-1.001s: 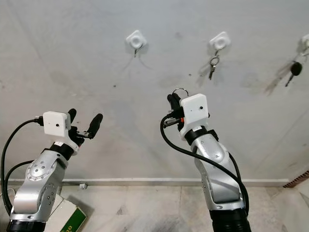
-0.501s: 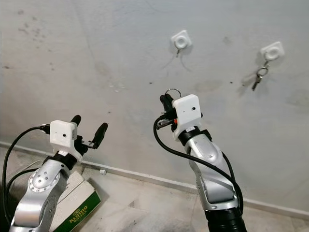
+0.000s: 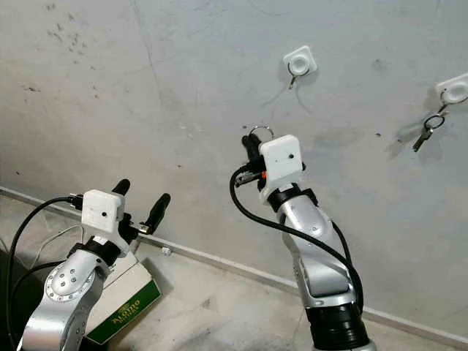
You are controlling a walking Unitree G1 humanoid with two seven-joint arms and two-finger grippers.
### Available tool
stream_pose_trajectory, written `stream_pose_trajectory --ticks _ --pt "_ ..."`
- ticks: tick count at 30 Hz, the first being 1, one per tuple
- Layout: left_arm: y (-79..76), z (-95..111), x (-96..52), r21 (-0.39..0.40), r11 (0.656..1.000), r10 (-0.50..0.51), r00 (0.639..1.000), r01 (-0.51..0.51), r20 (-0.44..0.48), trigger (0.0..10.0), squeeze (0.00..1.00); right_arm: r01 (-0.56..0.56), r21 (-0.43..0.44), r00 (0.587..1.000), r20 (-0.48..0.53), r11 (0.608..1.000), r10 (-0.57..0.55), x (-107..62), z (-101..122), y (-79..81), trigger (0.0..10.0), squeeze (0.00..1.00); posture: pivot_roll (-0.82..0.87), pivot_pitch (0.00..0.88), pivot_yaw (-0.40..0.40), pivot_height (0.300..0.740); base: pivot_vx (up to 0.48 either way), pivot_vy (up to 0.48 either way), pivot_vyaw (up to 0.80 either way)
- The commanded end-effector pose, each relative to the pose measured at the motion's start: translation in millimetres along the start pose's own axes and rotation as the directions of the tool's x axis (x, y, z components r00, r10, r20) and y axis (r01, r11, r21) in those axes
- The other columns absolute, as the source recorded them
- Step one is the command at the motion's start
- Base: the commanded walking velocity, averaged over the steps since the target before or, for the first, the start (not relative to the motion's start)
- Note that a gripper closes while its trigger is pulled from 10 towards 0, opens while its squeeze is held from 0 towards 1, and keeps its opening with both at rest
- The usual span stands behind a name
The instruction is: Hang keys on a hook
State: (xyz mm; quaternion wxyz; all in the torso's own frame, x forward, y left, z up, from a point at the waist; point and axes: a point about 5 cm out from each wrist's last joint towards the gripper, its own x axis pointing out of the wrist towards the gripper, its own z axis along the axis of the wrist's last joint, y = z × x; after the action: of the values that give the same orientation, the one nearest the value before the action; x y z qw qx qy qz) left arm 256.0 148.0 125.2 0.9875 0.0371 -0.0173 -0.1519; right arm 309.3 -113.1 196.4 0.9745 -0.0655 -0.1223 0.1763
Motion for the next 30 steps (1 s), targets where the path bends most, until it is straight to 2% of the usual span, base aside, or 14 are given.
stream_pose_trajectory --ticks 1,7,18,24,30 --pt "-3.2 2.3 -1.3 0.002 1.0 -0.024 1.0 0.024 0.005 10.0 0.0 0.027 -0.016 0.999 0.024 1.0 -0.027 2.9 4.1 -4.1 10.0 0.0 0.03 0.074 0.025 0.74 0.0 0.0 0.0" --pt "-11.1 5.5 -0.3 0.016 0.996 -0.083 0.996 0.083 0.017 10.0 0.0 0.021 -0.018 0.998 0.058 1.0 -0.02 13.8 10.5 -5.4 10.0 0.0 0.03 0.075 0.023 0.74 0.0 0.0 0.0" --pt "-15.5 7.2 0.4 -0.001 0.995 -0.103 0.994 0.103 0.025 10.0 0.0 -0.055 -0.009 0.993 0.105 0.998 0.056 42.5 20.3 -0.2 10.0 0.0 0.05 0.072 0.005 0.74 0.0 0.0 0.0" --pt "-26.2 12.2 -2.2 -0.015 0.983 -0.184 0.982 0.185 0.038 10.0 0.0 -0.035 -0.019 0.992 0.12 0.999 0.037 57.7 21.8 -5.9 10.0 0.0 0.06 0.071 0.002 0.74 0.0 0.0 0.0" --pt "-24.9 11.7 -3.2 -0.015 0.983 -0.185 0.982 0.185 0.034 10.0 0.0 -0.022 -0.02 0.99 0.139 1.0 0.025 59.9 24.9 -11.2 10.0 0.0 0.06 0.073 0.008 0.74 0.0 0.0 0.0"
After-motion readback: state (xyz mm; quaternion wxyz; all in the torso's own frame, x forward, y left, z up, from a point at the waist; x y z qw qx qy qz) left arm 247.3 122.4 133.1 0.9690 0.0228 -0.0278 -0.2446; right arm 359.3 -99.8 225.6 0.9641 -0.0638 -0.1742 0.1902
